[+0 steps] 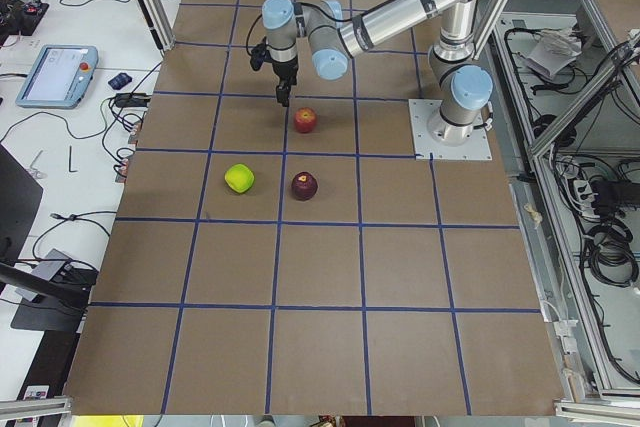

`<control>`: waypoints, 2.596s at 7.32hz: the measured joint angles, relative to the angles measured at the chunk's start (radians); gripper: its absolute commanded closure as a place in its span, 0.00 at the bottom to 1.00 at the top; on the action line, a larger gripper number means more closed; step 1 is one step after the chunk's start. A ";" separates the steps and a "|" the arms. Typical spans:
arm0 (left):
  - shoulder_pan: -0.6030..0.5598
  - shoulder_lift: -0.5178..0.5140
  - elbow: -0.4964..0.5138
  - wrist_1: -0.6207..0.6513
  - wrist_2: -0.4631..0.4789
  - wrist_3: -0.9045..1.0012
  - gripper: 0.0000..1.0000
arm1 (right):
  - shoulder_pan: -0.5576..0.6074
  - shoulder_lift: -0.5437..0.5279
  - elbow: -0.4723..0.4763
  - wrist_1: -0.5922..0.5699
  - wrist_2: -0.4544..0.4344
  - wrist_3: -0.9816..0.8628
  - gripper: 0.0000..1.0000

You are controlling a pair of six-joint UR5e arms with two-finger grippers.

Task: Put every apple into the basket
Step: 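Lower the left gripper onto the red-yellow apple and grasp it, then carry the red-yellow apple toward the right gripper and set it down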

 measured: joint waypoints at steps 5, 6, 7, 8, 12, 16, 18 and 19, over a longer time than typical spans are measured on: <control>0.034 -0.108 -0.067 0.096 -0.017 -0.016 0.00 | 0.002 -0.002 0.004 -0.001 -0.001 0.000 0.00; 0.037 -0.114 -0.081 0.097 -0.020 -0.025 0.24 | 0.002 -0.002 0.005 -0.001 -0.001 0.001 0.00; 0.043 -0.114 -0.088 0.097 -0.019 -0.031 0.79 | 0.003 -0.003 0.006 -0.001 0.000 0.001 0.00; 0.048 -0.107 -0.090 0.094 -0.016 -0.030 1.00 | 0.003 -0.003 0.006 -0.001 0.000 0.001 0.00; -0.049 -0.063 0.009 -0.016 -0.075 -0.157 1.00 | 0.005 -0.006 0.012 -0.002 0.002 0.002 0.00; -0.447 -0.142 0.208 -0.010 -0.164 -0.596 1.00 | 0.000 -0.002 0.012 0.000 0.001 0.001 0.00; -0.569 -0.217 0.215 0.074 -0.179 -0.741 0.65 | -0.004 -0.001 0.012 0.003 0.002 0.001 0.00; -0.608 -0.252 0.214 0.104 -0.168 -0.763 0.01 | -0.002 -0.001 0.012 0.002 0.002 0.001 0.00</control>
